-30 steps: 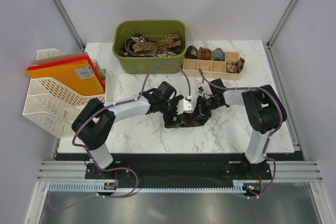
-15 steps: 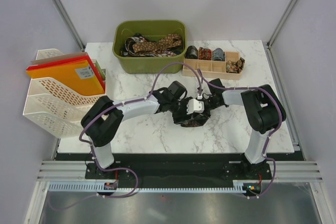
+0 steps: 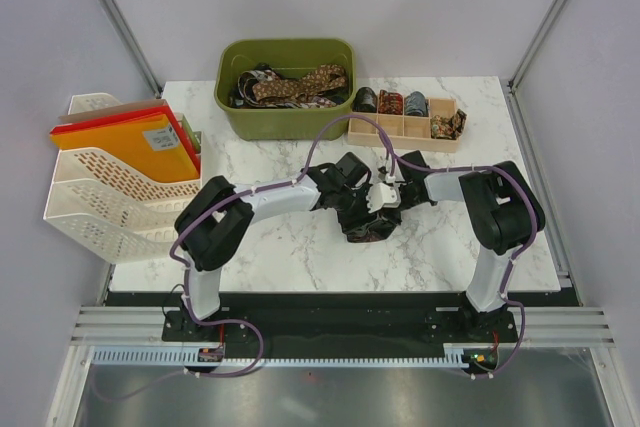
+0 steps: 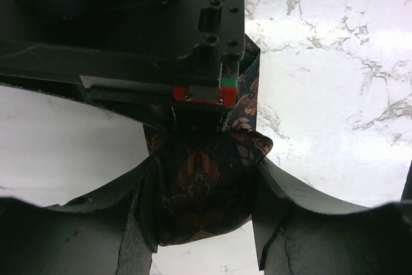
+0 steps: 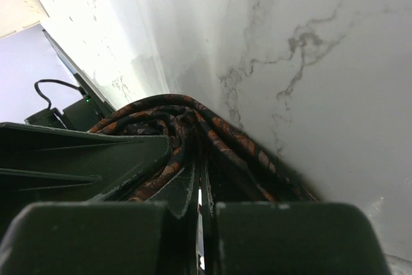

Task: Roll the ties
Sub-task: Roll the tie at the center of the board.

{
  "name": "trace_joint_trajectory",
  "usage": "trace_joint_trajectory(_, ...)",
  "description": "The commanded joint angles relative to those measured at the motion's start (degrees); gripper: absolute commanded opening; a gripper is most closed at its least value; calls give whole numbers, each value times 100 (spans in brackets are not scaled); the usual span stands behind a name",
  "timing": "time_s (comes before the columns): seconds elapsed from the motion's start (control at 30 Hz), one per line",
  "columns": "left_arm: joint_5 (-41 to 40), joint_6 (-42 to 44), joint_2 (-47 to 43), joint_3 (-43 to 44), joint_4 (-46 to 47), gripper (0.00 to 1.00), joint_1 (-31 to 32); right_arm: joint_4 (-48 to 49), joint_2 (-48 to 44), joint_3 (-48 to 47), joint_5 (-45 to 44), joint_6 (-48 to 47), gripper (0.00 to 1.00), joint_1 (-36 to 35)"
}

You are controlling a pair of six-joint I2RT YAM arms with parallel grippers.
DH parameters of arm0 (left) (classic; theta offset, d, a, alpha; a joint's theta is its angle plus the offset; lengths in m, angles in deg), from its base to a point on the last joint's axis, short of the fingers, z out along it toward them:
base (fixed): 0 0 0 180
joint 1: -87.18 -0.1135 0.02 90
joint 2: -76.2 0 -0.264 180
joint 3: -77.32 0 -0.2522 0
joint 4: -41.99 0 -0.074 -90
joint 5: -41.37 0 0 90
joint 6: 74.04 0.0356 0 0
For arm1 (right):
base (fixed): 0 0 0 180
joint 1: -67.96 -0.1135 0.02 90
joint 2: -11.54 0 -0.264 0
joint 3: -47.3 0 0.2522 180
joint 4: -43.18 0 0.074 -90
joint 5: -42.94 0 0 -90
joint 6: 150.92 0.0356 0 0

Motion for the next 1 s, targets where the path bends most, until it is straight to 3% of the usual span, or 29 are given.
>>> trace_joint_trajectory(0.0,-507,-42,419,-115,-333,50,65,348,76,171,-131,119,0,17)
trace_joint_trajectory(0.3,-657,99,1009,359,-1089,47,74,155,-117,84,159,57,10,360)
trace_joint_trajectory(0.53,-631,240,1352,597,-1529,45,91,-390,-249,-30,282,-250,28,685)
trace_joint_trajectory(0.67,-604,336,1361,588,-1617,44,92,-663,-310,-136,370,-417,31,826)
trace_joint_trajectory(0.97,-411,591,1361,606,-1758,45,92,-435,-732,13,695,-251,43,852)
